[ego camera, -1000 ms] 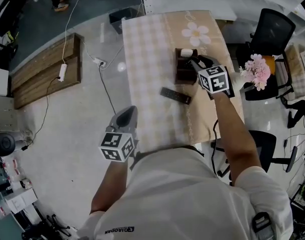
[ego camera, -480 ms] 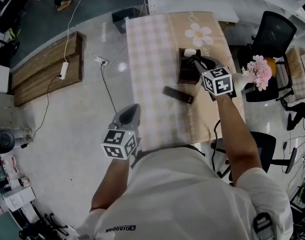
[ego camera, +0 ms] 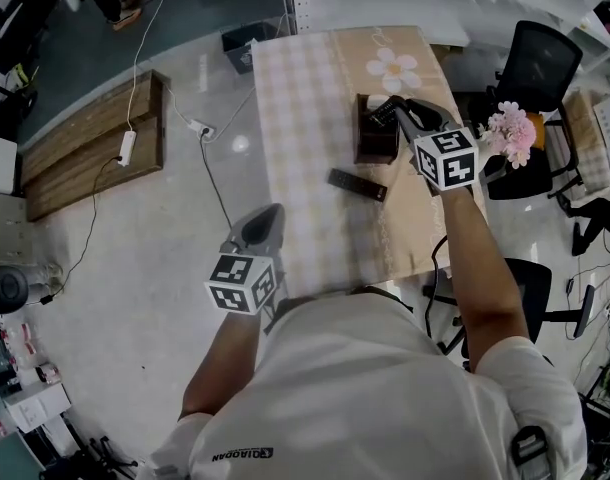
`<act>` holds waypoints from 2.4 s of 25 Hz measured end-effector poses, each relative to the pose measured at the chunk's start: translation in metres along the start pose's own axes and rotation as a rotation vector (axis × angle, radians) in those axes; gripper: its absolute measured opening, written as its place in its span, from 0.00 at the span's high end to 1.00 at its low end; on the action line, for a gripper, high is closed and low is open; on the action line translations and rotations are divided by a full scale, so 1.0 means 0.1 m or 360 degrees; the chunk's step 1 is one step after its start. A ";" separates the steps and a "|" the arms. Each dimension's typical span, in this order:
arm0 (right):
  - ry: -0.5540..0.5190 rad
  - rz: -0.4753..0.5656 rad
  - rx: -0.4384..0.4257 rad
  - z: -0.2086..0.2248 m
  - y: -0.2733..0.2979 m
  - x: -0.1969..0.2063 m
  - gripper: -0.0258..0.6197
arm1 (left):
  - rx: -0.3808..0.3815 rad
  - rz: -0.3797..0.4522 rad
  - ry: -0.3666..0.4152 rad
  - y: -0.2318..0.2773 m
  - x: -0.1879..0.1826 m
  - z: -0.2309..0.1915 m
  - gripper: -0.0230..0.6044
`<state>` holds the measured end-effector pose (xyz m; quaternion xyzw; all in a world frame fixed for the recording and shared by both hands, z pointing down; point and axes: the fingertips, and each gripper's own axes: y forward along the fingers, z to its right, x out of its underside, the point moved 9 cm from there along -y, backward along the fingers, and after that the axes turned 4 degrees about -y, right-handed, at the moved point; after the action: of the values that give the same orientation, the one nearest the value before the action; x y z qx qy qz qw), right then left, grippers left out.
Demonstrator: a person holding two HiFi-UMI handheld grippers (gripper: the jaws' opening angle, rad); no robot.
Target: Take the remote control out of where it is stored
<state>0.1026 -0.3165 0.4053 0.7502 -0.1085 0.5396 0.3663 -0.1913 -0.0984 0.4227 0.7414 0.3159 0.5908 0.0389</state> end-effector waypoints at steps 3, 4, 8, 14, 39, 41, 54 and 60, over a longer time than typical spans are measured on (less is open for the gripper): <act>0.0014 0.0038 0.0039 -0.07 -0.19 -0.09 0.82 | 0.0019 0.0007 0.0013 -0.06 -0.01 -0.01 0.96; 0.0034 0.0049 0.0047 -0.10 -0.26 -0.09 0.82 | 0.0025 0.0008 0.0017 -0.08 -0.01 -0.02 0.96; 0.0194 0.0095 0.0056 -0.23 -0.49 0.01 0.82 | 0.0054 0.0000 0.0034 -0.09 0.02 -0.01 0.96; 0.0382 0.0076 0.0065 -0.54 -0.72 0.36 0.83 | 0.0136 -0.0034 0.0082 -0.05 0.04 0.07 0.96; 0.2134 0.0074 0.0126 -1.53 -0.66 1.94 0.83 | 0.0252 -0.0139 0.0180 -0.11 0.19 0.17 0.96; 0.2173 0.0058 0.0096 -1.58 -0.64 1.98 0.83 | 0.0256 -0.0143 0.0182 -0.13 0.20 0.18 0.96; 0.2160 -0.0130 -0.0072 -1.64 -0.52 2.19 0.83 | 0.0221 -0.0133 0.0153 -0.17 0.24 0.16 0.96; 0.2008 -0.0302 0.0014 -1.56 -0.47 2.30 0.83 | 0.0206 -0.0124 0.0139 -0.17 0.24 0.17 0.96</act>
<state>0.1053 -0.1261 0.6129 0.2959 0.1973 0.8433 0.4029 -0.1804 -0.0673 0.4307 0.7030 0.3835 0.5989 0.0001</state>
